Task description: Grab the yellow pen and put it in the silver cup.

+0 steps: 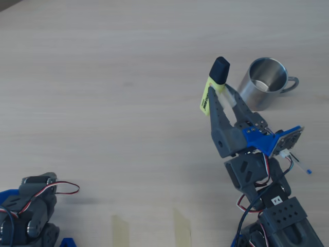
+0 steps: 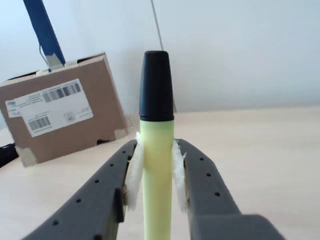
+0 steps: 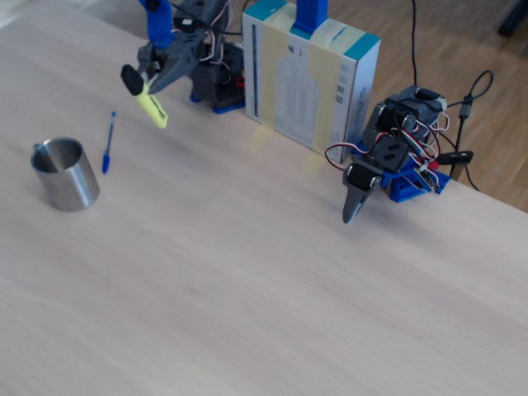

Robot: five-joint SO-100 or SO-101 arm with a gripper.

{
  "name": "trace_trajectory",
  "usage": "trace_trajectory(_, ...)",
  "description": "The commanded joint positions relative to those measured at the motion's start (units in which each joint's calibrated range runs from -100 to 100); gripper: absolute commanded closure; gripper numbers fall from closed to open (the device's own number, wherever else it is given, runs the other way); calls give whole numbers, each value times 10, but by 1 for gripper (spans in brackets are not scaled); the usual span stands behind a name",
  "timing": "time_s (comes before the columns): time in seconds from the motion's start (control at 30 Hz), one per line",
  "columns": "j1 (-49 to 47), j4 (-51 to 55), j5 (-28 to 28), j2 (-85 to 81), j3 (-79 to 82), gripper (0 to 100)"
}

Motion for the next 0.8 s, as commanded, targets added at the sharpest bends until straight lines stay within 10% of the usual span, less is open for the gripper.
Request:
trace_trajectory(0.0,20,-49,37,-14,-7,98)
trace_trajectory(0.77,163,-214,153,10,-5,97)
